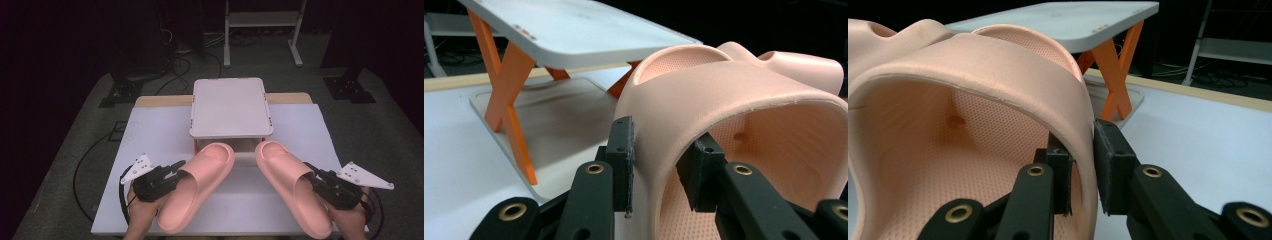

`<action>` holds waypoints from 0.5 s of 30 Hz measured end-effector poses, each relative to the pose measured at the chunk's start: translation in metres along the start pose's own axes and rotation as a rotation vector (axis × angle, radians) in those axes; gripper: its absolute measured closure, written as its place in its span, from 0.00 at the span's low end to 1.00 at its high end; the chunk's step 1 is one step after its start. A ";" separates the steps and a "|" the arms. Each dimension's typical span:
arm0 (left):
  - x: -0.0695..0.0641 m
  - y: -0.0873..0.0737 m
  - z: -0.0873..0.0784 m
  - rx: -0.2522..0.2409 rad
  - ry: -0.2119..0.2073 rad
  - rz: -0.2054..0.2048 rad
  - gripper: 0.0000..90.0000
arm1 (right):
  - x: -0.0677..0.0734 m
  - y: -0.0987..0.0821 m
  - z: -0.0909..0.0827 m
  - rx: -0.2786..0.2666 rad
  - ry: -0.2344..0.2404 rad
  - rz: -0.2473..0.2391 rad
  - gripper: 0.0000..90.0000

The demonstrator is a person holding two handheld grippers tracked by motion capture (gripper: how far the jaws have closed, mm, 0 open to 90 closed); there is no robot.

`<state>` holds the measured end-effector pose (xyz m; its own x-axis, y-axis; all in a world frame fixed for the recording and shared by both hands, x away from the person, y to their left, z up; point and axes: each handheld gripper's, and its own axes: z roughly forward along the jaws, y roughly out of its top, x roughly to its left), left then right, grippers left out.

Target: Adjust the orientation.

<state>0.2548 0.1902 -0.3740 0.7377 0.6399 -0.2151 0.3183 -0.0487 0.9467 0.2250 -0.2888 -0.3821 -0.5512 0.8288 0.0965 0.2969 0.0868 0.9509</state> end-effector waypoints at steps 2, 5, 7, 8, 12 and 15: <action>-0.001 0.004 -0.001 -0.005 -0.002 0.000 0.77 | 0.001 0.004 -0.001 -0.005 0.001 -0.005 0.86; -0.002 0.010 -0.001 -0.012 -0.005 0.010 0.77 | 0.002 0.010 -0.001 -0.010 0.002 -0.010 0.86; -0.001 0.011 -0.002 -0.008 -0.005 0.014 0.77 | 0.003 0.012 -0.001 -0.012 0.002 -0.013 0.86; -0.001 0.014 -0.001 -0.011 -0.010 0.014 0.77 | 0.004 0.017 0.000 -0.014 0.002 -0.017 0.86; -0.001 0.020 -0.001 -0.012 -0.015 0.015 0.78 | 0.005 0.024 0.001 -0.020 0.005 -0.023 0.86; -0.001 0.025 -0.001 -0.013 -0.020 0.014 0.78 | 0.005 0.029 0.001 -0.027 0.008 -0.024 0.86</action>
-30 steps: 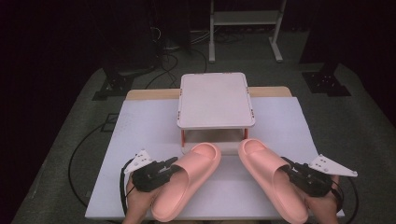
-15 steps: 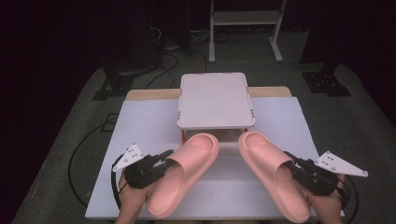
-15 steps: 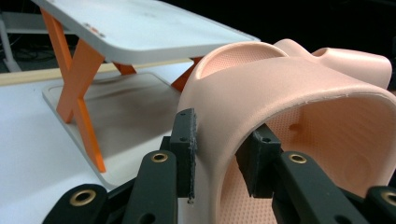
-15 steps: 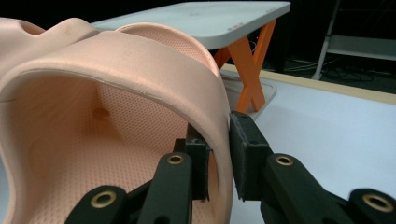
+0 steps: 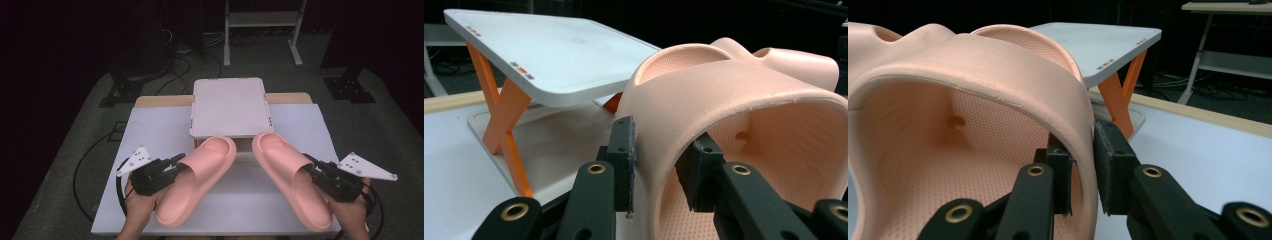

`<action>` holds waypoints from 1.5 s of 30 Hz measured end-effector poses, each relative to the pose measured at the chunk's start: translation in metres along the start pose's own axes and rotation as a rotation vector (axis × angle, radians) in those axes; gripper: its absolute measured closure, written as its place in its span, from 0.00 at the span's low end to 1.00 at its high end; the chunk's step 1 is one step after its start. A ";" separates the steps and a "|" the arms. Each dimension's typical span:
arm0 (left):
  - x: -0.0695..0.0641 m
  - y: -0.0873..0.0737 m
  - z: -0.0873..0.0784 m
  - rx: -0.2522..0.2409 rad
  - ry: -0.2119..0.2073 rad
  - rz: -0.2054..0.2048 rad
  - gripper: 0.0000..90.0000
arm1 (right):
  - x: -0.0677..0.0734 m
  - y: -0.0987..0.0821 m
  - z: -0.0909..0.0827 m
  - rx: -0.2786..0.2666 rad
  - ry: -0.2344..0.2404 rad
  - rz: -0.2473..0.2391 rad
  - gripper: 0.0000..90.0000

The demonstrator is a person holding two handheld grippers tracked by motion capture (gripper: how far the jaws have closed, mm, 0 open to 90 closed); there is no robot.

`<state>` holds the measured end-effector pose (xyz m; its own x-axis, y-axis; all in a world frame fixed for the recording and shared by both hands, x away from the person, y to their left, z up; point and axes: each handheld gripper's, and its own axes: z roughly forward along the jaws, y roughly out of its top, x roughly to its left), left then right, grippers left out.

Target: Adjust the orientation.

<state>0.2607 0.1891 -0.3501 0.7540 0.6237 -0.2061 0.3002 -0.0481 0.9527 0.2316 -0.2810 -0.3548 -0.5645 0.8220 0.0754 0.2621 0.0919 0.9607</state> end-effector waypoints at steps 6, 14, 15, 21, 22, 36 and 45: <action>0.000 0.008 -0.002 -0.008 -0.005 -0.001 0.79 | 0.001 0.011 0.001 -0.010 0.007 -0.006 0.86; 0.003 0.020 -0.001 -0.007 -0.013 0.004 0.79 | 0.002 0.024 0.006 -0.007 0.018 -0.027 0.86; 0.004 0.023 0.000 -0.006 -0.013 0.005 0.79 | 0.002 0.026 0.007 -0.007 0.018 -0.027 0.86; 0.010 0.033 0.004 -0.008 -0.014 0.004 0.80 | 0.003 0.038 0.018 -0.010 0.027 -0.031 0.86; 0.010 0.033 0.004 -0.008 -0.014 0.004 0.80 | 0.003 0.038 0.018 -0.010 0.027 -0.031 0.86; 0.027 0.052 0.013 -0.016 -0.007 -0.013 0.81 | -0.001 0.061 0.040 -0.004 0.014 -0.033 0.86; 0.034 0.058 0.018 -0.016 0.005 -0.020 0.81 | -0.004 0.068 0.049 -0.004 0.010 -0.033 0.86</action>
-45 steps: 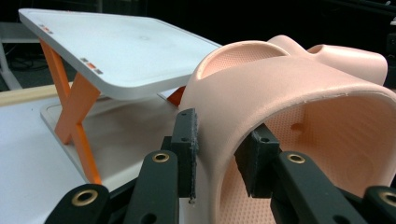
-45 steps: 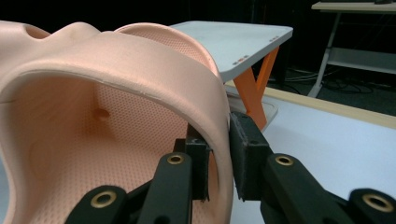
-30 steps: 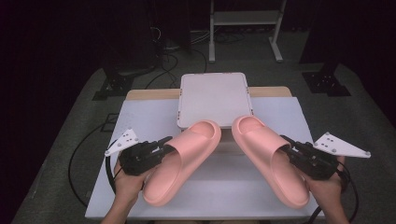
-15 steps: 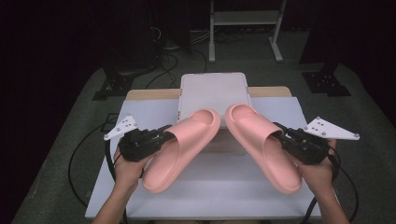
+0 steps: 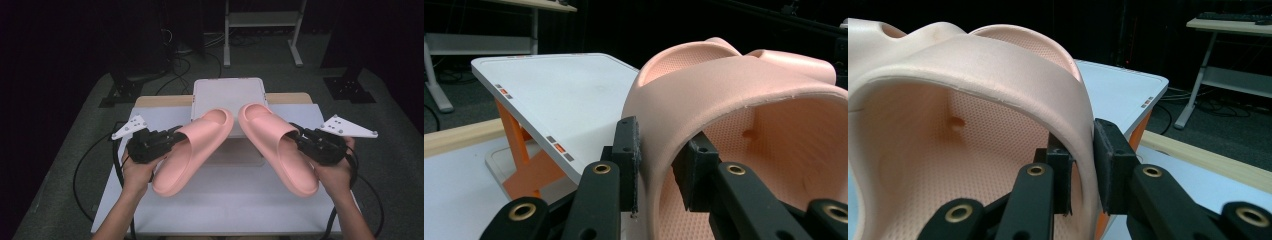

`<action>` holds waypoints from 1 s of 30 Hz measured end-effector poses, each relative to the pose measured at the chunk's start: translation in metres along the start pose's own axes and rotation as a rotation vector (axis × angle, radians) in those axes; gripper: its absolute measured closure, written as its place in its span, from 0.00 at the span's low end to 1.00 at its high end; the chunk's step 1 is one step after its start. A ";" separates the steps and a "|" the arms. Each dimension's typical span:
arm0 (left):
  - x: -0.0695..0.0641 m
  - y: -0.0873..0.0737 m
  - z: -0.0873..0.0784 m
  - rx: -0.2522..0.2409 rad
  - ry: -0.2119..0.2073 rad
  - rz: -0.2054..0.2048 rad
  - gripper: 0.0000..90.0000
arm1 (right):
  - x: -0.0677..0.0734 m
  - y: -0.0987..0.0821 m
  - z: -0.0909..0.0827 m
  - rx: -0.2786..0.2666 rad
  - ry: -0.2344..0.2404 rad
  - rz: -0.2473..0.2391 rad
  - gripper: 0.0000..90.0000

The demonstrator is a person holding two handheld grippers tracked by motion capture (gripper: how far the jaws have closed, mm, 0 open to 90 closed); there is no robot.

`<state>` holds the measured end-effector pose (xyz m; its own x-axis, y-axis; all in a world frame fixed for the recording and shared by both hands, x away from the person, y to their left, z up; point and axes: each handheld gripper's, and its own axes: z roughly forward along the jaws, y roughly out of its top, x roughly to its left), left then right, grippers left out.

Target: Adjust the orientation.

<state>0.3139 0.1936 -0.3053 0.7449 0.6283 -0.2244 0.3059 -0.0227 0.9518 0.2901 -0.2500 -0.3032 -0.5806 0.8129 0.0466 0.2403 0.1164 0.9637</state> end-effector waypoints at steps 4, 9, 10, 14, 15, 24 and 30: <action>0.003 0.004 0.002 0.000 0.010 0.002 0.81 | 0.000 0.005 0.003 0.004 -0.007 -0.002 0.86; 0.007 0.009 0.003 -0.003 0.020 0.001 0.81 | -0.002 0.011 0.007 0.003 -0.010 -0.006 0.86; 0.008 0.010 0.004 -0.003 0.018 0.000 0.81 | -0.002 0.012 0.008 0.006 -0.009 -0.005 0.86; 0.012 0.014 0.007 -0.001 0.025 -0.002 0.81 | -0.003 0.018 0.012 0.002 -0.008 -0.009 0.86; 0.012 0.014 0.007 -0.001 0.025 -0.002 0.81 | -0.003 0.018 0.012 0.002 -0.008 -0.009 0.86; 0.016 0.021 0.014 0.010 0.035 0.009 0.81 | -0.011 0.027 0.024 0.016 -0.006 0.003 0.86; 0.021 0.023 0.019 0.019 0.042 0.003 0.81 | -0.017 0.025 0.031 0.027 -0.009 0.015 0.86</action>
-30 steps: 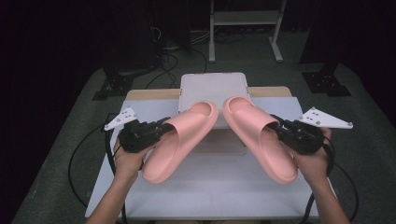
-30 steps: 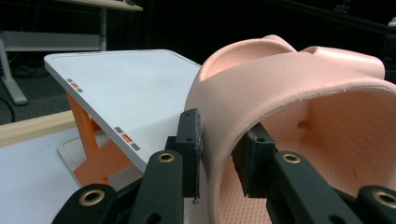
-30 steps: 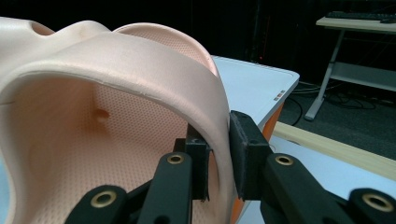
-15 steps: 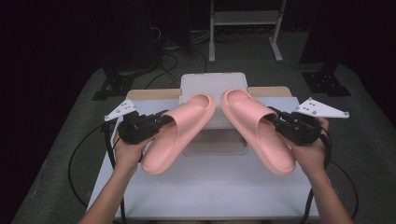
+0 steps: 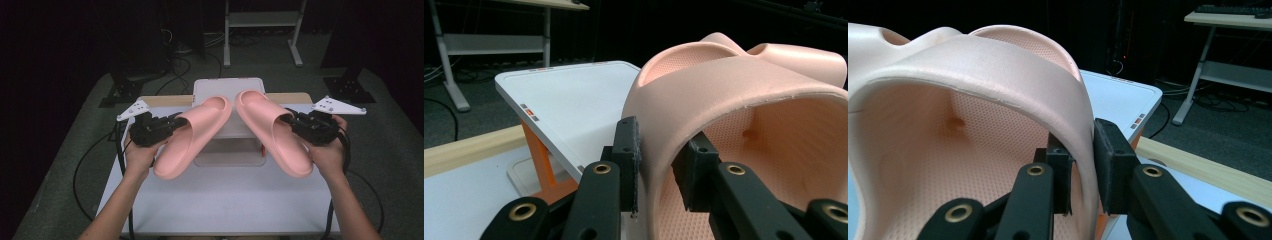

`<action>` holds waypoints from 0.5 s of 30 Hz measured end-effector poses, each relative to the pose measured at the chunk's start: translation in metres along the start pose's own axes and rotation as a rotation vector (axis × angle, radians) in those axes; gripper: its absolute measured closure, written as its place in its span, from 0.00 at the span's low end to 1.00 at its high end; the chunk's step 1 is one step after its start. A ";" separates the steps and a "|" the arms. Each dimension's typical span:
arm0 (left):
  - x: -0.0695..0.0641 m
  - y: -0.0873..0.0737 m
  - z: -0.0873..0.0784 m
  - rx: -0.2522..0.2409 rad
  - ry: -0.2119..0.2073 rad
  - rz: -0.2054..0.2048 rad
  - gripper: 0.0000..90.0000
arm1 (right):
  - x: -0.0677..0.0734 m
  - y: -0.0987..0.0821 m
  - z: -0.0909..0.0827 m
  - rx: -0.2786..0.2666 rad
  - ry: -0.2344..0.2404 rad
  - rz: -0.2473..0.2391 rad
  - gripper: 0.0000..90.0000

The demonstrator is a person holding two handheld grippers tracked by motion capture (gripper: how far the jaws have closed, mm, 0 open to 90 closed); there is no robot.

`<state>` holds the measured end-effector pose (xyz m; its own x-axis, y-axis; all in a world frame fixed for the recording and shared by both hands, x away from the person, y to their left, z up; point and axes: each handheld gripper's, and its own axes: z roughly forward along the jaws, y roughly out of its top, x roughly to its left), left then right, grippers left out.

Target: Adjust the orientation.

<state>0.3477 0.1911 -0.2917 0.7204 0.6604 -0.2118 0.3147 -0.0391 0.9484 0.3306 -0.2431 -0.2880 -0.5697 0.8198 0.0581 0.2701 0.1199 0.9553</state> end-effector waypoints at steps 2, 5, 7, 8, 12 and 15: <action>0.003 0.003 0.003 -0.005 0.005 -0.001 0.81 | -0.004 0.001 0.004 0.003 0.000 0.005 0.86; 0.005 0.005 0.007 -0.005 0.008 -0.002 0.81 | -0.006 0.002 0.007 0.014 -0.005 0.007 0.86; 0.007 0.006 0.010 -0.001 0.009 -0.002 0.81 | -0.009 0.003 0.009 0.015 -0.007 0.013 0.86; 0.007 0.006 0.010 -0.001 0.009 -0.002 0.81 | -0.009 0.003 0.009 0.015 -0.007 0.013 0.86; 0.012 0.007 0.017 0.008 0.012 -0.005 0.81 | -0.014 0.004 0.016 0.028 -0.013 0.018 0.86; 0.015 0.008 0.019 0.006 0.016 -0.009 0.81 | -0.015 0.004 0.019 0.034 -0.016 0.022 0.86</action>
<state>0.3729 0.1860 -0.2918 0.7077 0.6726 -0.2162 0.3245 -0.0377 0.9451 0.3550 -0.2446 -0.2902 -0.5509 0.8313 0.0739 0.3089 0.1209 0.9434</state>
